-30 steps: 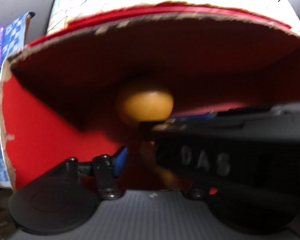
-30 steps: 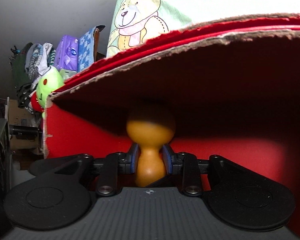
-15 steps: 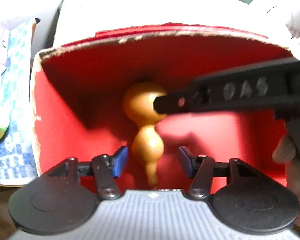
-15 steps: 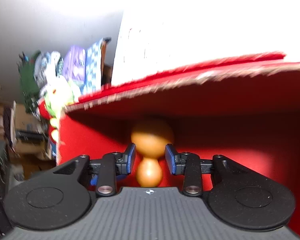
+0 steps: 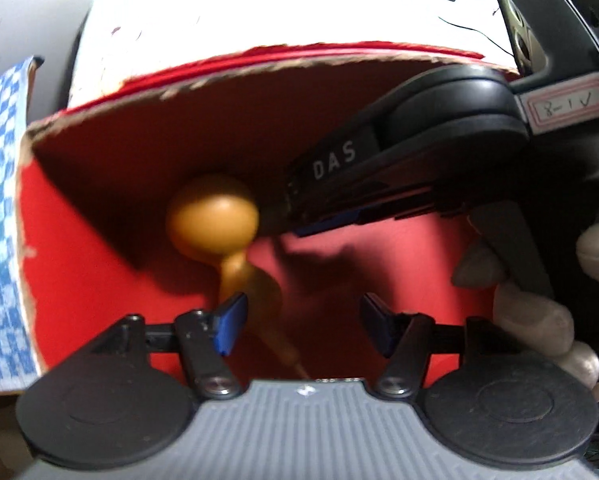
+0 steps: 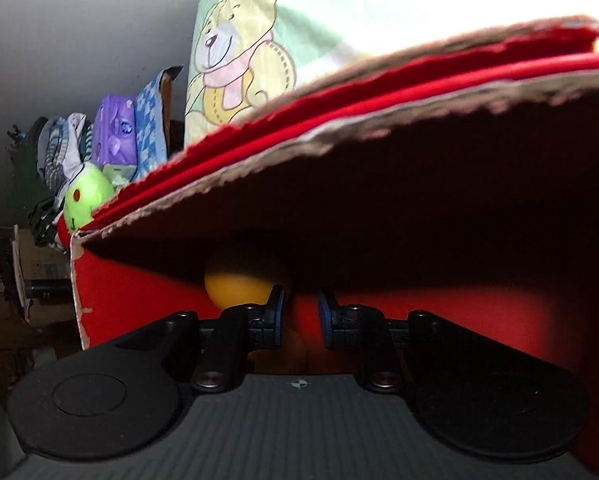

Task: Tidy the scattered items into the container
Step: 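Open the right gripper to drop the gourd inside the red box, then move the right gripper back toward the beige strap with red ribbon, then close the right gripper on the beige strap at the ribbon, then lift the strap with the right gripper and carry it into the red box, then lower the strap into the box and open the right gripper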

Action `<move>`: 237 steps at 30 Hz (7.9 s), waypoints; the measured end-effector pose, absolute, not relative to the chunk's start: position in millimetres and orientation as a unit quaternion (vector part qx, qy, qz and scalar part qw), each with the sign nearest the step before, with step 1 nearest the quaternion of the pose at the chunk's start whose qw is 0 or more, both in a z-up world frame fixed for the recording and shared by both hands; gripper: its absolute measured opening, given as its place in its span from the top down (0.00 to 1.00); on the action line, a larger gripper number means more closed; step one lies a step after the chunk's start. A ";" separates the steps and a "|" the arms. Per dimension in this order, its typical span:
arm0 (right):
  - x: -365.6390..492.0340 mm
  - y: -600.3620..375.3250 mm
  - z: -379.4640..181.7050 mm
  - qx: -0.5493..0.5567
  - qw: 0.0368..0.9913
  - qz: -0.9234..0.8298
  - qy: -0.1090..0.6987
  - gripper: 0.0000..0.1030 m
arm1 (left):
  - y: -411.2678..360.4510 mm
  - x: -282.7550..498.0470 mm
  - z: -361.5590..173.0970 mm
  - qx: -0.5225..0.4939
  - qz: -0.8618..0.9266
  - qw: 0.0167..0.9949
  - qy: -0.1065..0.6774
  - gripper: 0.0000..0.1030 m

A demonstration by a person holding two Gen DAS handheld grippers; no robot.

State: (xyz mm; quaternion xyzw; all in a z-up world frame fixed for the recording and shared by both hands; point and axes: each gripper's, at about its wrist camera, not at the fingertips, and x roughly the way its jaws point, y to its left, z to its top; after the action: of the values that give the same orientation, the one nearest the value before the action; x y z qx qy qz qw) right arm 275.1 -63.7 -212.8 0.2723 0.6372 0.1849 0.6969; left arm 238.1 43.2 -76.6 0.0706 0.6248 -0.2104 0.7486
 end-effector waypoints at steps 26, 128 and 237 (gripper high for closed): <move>229.2 -78.9 -155.1 0.169 0.790 0.161 0.567 0.71 | 30.7 171.6 -36.2 0.115 -0.159 0.811 0.551 0.36; 40.3 -80.8 -188.5 0.217 0.784 0.253 0.524 0.63 | 46.3 -18.6 -87.9 -0.067 -0.094 0.827 0.550 0.69; 188.1 -164.9 -91.0 0.140 0.863 0.144 0.463 0.71 | -38.4 208.7 -88.7 -0.039 -0.226 0.725 0.649 0.55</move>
State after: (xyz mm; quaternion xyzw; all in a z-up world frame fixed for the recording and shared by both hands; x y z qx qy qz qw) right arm 188.1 -164.9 -91.0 0.1405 0.4633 0.1438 0.8631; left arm 208.7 -38.4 -88.7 -0.0387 0.6495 -0.2259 0.7250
